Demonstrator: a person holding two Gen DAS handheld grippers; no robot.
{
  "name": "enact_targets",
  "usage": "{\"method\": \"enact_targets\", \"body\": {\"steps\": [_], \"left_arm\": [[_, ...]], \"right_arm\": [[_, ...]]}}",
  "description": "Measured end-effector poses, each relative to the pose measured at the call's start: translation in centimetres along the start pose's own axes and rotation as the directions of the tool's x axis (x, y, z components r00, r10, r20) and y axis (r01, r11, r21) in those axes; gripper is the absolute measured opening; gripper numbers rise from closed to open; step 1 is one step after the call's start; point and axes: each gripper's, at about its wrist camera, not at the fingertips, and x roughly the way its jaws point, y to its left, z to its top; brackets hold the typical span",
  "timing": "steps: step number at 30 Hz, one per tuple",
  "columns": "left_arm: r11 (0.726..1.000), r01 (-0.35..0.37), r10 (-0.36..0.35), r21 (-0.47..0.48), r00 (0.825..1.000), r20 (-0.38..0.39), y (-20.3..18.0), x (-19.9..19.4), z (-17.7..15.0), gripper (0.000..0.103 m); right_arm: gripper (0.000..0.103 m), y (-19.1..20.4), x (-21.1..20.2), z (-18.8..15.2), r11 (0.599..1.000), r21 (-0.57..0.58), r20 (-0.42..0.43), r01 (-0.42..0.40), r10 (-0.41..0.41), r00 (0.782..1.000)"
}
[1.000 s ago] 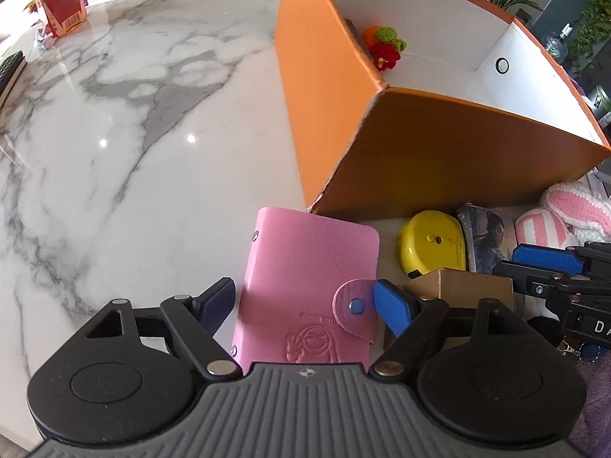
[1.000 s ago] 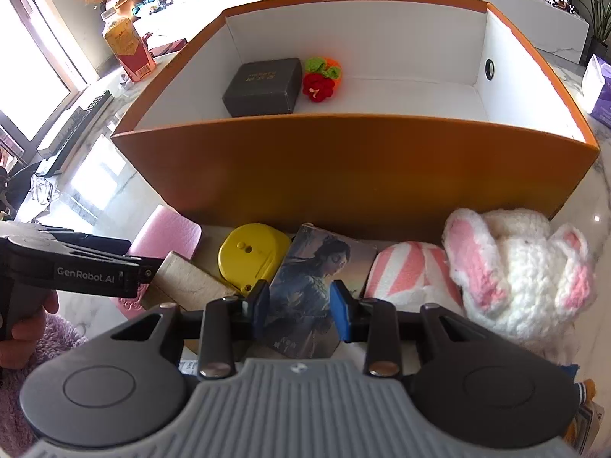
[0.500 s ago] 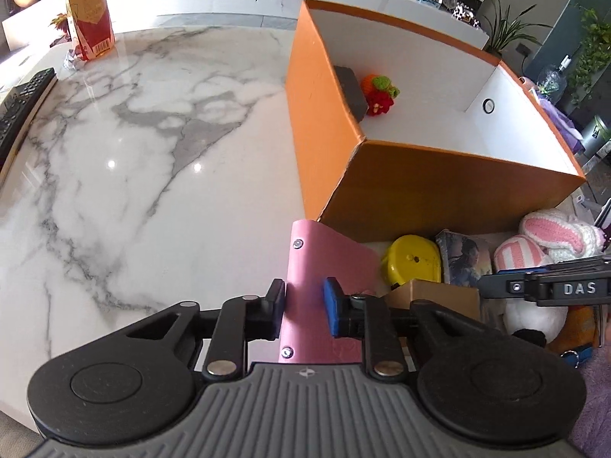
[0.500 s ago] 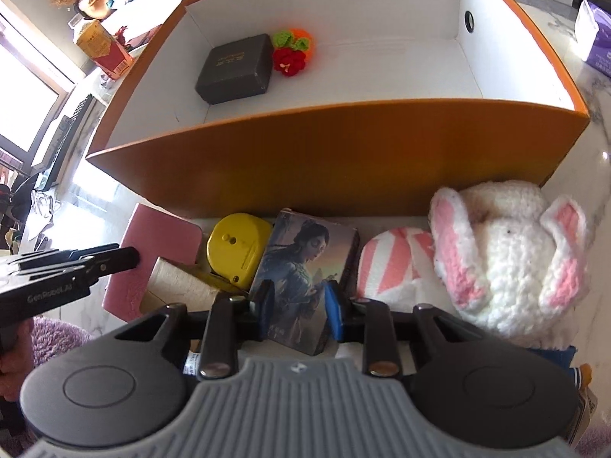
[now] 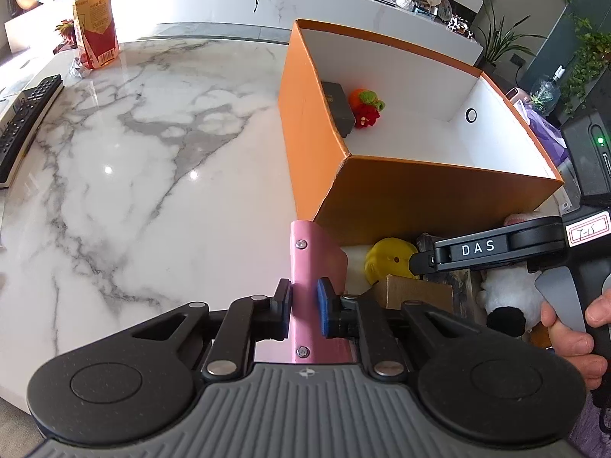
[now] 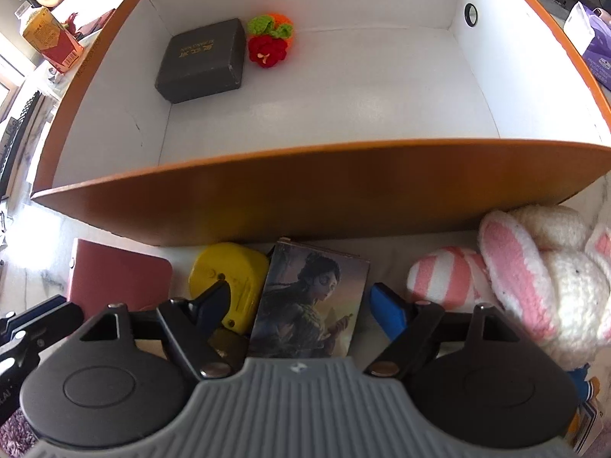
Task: Organize objects
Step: 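Lift the pink wallet with the left tool while the right tool grasps the photo card, then carry the pink wallet and photo card over the orange box with both tools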
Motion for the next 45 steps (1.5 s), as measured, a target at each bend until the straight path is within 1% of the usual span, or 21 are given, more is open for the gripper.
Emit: {"method": "enact_targets", "body": {"steps": [1, 2, 4, 5, 8, 11, 13, 15, 19, 21, 23, 25, 29, 31, 33, 35, 40, 43, 45], "left_arm": [[1.000, -0.005, 0.005, 0.003, 1.000, -0.001, -0.1, -0.1, 0.0, 0.017], [1.000, -0.014, 0.014, 0.007, 1.000, -0.001, -0.1, -0.2, -0.1, 0.017], [0.999, -0.033, 0.033, 0.016, 0.999, -0.002, -0.1, -0.3, -0.2, 0.017], [0.999, -0.040, 0.040, 0.017, 0.999, -0.003, 0.0, -0.3, -0.2, 0.017], [1.000, -0.027, 0.027, 0.006, 1.000, -0.003, 0.2, -0.4, -0.2, 0.017], [1.000, 0.010, -0.010, -0.028, 1.000, -0.011, 0.4, -0.2, 0.0, 0.017], [0.998, 0.034, -0.035, -0.046, 0.999, -0.021, 0.5, 0.0, -0.1, 0.017], [0.999, 0.032, -0.033, -0.042, 0.999, -0.014, 0.1, -0.1, -0.2, 0.017], [0.997, 0.050, -0.051, -0.065, 0.999, -0.010, -0.2, -0.3, 0.0, 0.018], [0.997, 0.040, -0.041, -0.062, 0.999, -0.016, -0.6, -0.1, 0.1, 0.027], [0.999, 0.008, -0.010, -0.046, 1.000, -0.028, -1.0, 0.2, 0.1, 0.029], [0.999, -0.012, 0.011, -0.036, 0.999, -0.035, -1.1, 0.4, 0.0, 0.029], [0.999, -0.021, 0.019, -0.044, 0.999, -0.044, -0.8, 0.4, -0.3, 0.029], [0.999, -0.026, 0.024, -0.044, 0.999, -0.045, -0.8, 0.5, -0.3, 0.029], [0.999, -0.031, 0.029, -0.041, 0.999, -0.044, -0.9, 0.6, -0.2, 0.029], [0.998, -0.040, 0.039, -0.039, 0.998, -0.043, -1.0, 0.7, -0.1, 0.030], [0.999, -0.045, 0.043, -0.030, 0.998, -0.046, -1.0, 1.1, -0.1, 0.037], [0.998, -0.014, 0.012, -0.067, 0.999, -0.036, -0.4, 0.8, -0.2, 0.037], [0.993, 0.041, -0.043, -0.108, 0.999, -0.016, 0.0, 0.0, -0.2, 0.031]], "right_arm": [[0.082, 0.1, 0.1, 0.0, 1.000, -0.003, -0.002, 0.007, -0.007, 1.000], [0.079, 0.2, 0.1, 0.0, 1.000, -0.009, -0.005, 0.013, -0.013, 1.000], [0.071, 0.5, 0.0, -0.3, 0.999, -0.039, -0.007, 0.027, -0.027, 1.000], [0.069, 0.6, 0.0, -0.5, 0.998, -0.052, -0.004, 0.028, -0.028, 1.000], [0.068, 0.6, -0.1, -0.7, 0.998, -0.067, 0.004, 0.017, -0.017, 1.000], [0.061, 0.7, -0.3, -0.8, 0.998, -0.069, 0.002, -0.012, 0.012, 1.000], [0.060, 0.6, -0.3, -0.8, 0.997, -0.068, -0.005, -0.029, 0.029, 1.000], [0.064, 0.6, -0.3, -0.9, 0.997, -0.074, -0.009, -0.034, 0.033, 0.999], [0.064, 0.5, -0.4, -0.9, 0.995, -0.089, -0.024, -0.036, 0.034, 0.999], [0.062, 0.4, -0.3, -0.7, 0.995, -0.084, -0.035, -0.052, 0.049, 0.998], [0.060, 0.2, -0.3, -0.5, 0.996, -0.075, -0.042, -0.057, 0.054, 0.998], [0.059, 0.1, -0.3, -0.3, 0.994, -0.085, -0.054, -0.064, 0.060, 0.997], [0.059, 0.3, -0.6, -0.6, 0.988, -0.148, -0.047, -0.040, 0.033, 0.998], [0.060, 0.4, -0.7, -0.7, 0.985, -0.174, -0.042, -0.013, 0.006, 0.999], [0.062, 0.6, -0.1, -0.9, 0.979, -0.203, -0.056, 0.016, -0.028, 0.998], [0.062, 0.7, 0.0, -1.0, 0.976, -0.218, -0.047, 0.020, -0.031, 0.998], [0.061, 0.4, -0.2, -1.3, 0.977, -0.213, -0.026, 0.015, -0.021, 0.999], [0.060, 0.2, -0.3, -1.3, 0.976, -0.216, -0.018, 0.011, -0.015, 1.000], [0.060, 0.1, -0.3, -1.4, 0.976, -0.219, -0.014, 0.009, -0.012, 1.000]]}}
